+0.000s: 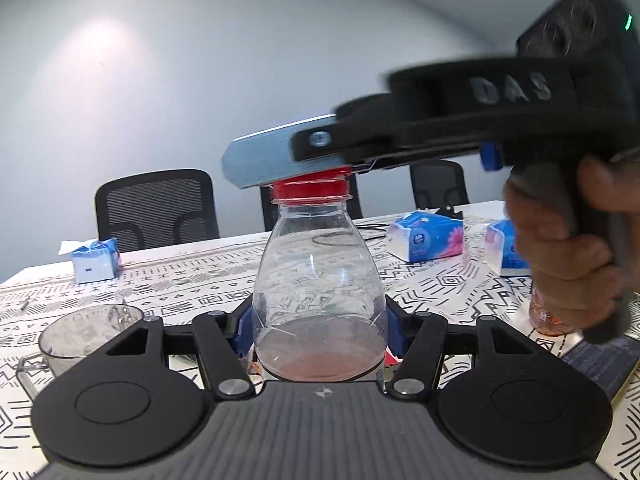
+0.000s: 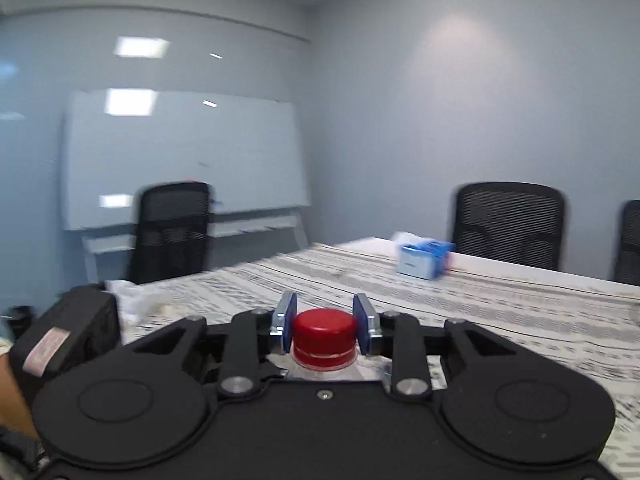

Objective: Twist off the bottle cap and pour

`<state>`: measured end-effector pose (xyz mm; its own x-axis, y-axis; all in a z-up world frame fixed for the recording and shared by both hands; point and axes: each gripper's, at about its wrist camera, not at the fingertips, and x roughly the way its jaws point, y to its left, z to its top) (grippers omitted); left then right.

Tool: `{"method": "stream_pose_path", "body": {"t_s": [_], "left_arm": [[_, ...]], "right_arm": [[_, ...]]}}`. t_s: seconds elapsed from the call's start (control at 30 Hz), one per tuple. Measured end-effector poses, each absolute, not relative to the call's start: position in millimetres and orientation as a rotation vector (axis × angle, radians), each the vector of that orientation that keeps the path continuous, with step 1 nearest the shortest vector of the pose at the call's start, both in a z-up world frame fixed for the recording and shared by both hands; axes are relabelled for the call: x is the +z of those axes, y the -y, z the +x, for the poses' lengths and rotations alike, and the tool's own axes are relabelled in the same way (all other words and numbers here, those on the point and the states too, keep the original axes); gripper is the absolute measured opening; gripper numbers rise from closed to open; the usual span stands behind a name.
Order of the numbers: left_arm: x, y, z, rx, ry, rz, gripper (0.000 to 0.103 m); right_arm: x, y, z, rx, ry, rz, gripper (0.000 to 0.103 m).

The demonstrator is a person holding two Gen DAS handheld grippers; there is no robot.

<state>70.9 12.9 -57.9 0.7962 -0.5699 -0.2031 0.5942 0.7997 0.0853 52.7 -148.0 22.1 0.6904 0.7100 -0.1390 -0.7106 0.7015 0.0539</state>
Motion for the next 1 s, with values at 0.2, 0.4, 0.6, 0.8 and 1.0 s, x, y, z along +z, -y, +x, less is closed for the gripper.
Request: {"method": "stream_pose_path", "body": {"t_s": [0.2,0.4,0.6,0.8,1.0], "left_arm": [[-59,-4,68,-0.537,-0.166,0.165,0.058],[-60,6,62,-0.489,-0.145,0.199,0.058],[-58,-3,69,-0.545,-0.169,0.166,0.058],[-56,-14,80,-0.629,-0.22,0.108,0.058],[-58,-12,81,-0.61,-0.209,0.117,0.058]], "right_arm": [[40,116,41,0.546,-0.25,0.01,0.04],[42,80,42,0.308,-0.298,-0.031,0.035],[30,87,43,0.382,-0.243,-0.024,0.033],[23,119,54,0.645,-0.177,-0.036,0.033],[24,135,64,0.77,-0.175,0.006,0.034]]}}
